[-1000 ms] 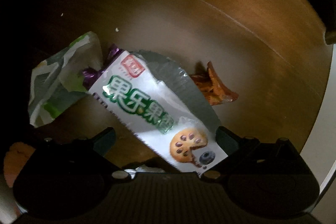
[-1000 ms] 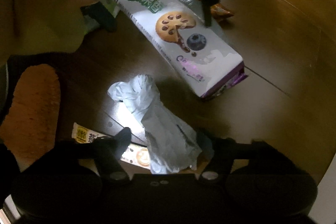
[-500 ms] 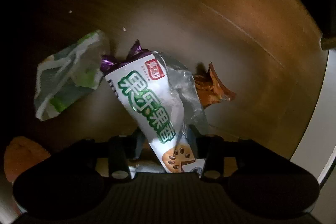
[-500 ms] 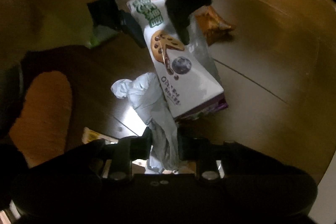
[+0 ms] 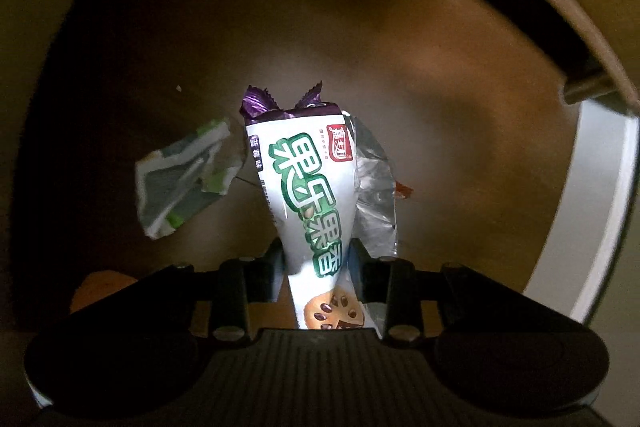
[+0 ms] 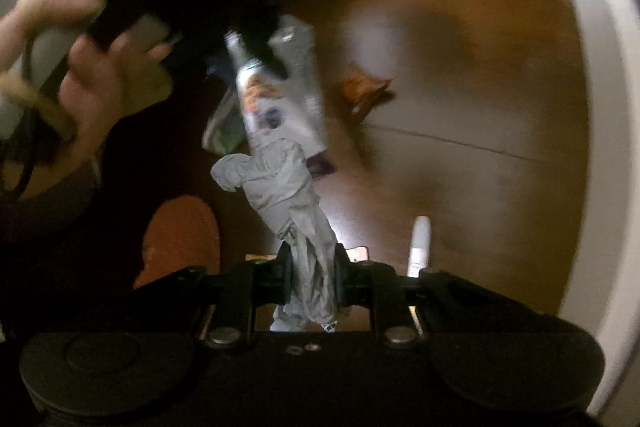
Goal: Collect trash
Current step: 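Grasp the white snack packet with left tool while right tool grasps white plastic bag, then lift the snack packet and white plastic bag up over the wastebasket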
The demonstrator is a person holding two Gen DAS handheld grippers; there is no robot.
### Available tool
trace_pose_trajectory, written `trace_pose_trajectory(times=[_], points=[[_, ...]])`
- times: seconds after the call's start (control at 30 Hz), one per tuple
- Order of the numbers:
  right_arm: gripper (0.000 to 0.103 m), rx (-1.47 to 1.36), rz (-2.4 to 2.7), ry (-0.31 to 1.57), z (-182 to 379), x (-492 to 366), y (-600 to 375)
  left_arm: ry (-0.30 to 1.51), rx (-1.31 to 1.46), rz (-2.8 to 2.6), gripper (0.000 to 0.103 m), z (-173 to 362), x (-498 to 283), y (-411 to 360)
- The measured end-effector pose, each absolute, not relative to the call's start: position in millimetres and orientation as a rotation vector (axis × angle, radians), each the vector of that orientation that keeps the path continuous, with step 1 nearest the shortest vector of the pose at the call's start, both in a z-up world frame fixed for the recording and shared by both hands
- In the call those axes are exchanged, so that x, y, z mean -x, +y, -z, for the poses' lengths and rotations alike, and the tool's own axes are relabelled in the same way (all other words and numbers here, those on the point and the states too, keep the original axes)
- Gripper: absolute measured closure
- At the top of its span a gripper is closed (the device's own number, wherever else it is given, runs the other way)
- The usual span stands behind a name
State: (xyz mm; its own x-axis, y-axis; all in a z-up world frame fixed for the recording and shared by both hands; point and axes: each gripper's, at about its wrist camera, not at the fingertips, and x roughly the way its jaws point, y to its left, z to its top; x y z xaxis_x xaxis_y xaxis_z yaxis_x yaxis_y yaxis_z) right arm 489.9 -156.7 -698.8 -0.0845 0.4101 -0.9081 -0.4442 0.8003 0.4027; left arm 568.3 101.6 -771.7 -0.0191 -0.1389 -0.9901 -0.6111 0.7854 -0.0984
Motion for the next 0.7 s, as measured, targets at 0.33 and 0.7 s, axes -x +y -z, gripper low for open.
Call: trace_pose_trajectory(times=[0.33, 0.7], points=[[0.086, -0.046, -0.538, 1.376, 560, -539, -179, 1.506, 0.494, -0.358, 0.071, 617, -579, 97], [0.085, -0.107, -0.504, 1.145, 360, -596, -179, 1.308, 0.394, -0.257, 0.071, 390, -628, 101]])
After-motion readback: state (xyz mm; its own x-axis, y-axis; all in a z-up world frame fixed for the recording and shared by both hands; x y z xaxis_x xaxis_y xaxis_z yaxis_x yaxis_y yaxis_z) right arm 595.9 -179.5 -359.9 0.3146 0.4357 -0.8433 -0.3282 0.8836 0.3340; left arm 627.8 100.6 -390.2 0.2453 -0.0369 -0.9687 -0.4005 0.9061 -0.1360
